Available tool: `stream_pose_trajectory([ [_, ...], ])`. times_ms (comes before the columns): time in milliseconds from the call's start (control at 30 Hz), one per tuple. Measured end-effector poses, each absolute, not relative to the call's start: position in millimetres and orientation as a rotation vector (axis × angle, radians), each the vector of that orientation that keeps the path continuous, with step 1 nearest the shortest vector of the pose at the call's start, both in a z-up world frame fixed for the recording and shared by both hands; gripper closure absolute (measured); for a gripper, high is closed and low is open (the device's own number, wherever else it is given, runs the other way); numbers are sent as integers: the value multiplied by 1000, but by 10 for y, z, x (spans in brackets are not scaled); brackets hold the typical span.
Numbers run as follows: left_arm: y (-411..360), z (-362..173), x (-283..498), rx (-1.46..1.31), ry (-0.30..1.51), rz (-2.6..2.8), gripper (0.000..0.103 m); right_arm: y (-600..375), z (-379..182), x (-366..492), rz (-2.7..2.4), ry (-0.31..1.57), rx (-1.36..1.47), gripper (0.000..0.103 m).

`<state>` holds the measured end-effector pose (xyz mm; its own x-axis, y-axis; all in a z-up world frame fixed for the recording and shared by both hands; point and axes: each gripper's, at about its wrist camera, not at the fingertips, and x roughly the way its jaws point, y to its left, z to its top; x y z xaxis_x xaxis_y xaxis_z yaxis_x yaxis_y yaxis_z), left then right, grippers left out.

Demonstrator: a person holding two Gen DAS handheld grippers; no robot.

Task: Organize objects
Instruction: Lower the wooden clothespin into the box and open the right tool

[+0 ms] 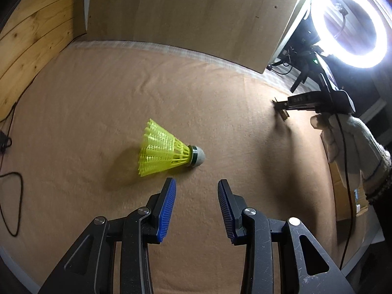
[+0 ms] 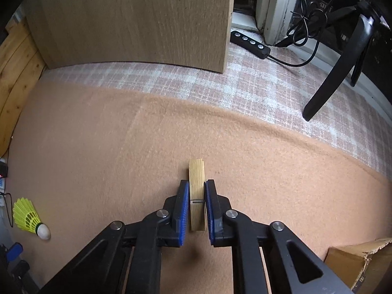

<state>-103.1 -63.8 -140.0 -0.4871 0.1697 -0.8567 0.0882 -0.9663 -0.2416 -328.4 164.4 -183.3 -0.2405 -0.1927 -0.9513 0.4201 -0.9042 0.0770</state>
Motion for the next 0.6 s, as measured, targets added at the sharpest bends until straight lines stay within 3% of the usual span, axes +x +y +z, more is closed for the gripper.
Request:
stream_pose_trajectory([
  [600,-587,-1227,-910,-1524,-396,2659,65,2694,-1000,-2294,-2303,11,1481,91],
])
